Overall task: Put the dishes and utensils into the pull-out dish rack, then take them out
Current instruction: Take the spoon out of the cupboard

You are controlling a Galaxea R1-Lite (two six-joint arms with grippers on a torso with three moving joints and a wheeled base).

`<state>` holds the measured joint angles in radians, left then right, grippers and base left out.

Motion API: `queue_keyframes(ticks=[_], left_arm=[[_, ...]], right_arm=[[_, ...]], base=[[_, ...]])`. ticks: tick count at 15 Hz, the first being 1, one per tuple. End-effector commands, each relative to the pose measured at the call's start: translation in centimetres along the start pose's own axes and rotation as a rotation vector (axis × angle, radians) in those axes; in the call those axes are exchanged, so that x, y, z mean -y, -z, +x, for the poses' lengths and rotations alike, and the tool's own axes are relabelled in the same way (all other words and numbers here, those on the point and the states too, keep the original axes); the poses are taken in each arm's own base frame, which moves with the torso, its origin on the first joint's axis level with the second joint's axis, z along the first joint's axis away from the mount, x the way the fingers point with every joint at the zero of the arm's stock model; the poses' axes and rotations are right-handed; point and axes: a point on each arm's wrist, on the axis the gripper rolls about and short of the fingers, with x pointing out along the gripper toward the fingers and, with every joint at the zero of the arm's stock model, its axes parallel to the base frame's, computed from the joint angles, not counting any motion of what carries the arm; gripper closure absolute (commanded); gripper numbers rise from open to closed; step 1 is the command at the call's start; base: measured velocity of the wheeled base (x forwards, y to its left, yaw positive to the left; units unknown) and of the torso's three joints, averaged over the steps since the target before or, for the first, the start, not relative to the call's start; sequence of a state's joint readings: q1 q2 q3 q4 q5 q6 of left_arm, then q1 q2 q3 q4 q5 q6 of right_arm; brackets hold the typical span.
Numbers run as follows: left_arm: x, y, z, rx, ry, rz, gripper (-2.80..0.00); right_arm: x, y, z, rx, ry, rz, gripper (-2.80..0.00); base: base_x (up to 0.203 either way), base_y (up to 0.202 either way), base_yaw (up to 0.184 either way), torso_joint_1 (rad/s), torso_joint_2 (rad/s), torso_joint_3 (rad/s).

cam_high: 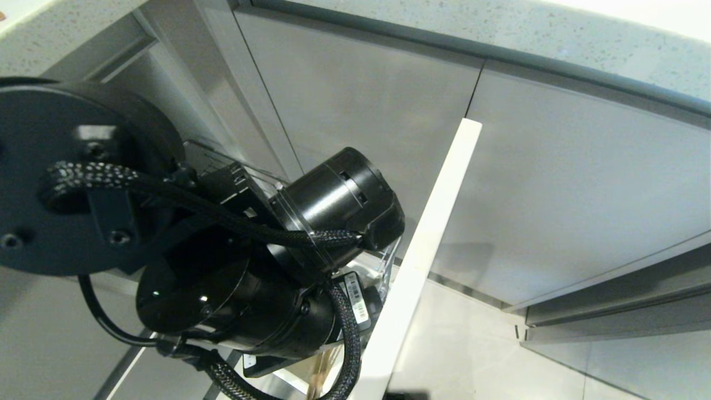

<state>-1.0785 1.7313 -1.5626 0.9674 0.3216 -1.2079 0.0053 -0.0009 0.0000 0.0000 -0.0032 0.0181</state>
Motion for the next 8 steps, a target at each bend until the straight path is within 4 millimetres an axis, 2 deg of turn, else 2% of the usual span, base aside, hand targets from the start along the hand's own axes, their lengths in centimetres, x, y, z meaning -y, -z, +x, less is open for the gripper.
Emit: queue_keyframes(ticks=[1, 8], left_arm=[[-0.05, 0.00, -0.04, 0.000, -0.003, -0.006, 0.00], [-0.08, -0.10, -0.36, 0.005, 0.007, -0.010, 0.00]], right_arm=[[0.00, 0.04, 0.02, -0.002, -0.001, 0.000, 0.00], [0.00, 0.04, 0.02, -0.002, -0.001, 0.000, 0.00]], base=[[0.000, 0.000, 0.000, 0.000, 0.00, 0.000], [0.000, 0.000, 0.000, 0.000, 0.00, 0.000]])
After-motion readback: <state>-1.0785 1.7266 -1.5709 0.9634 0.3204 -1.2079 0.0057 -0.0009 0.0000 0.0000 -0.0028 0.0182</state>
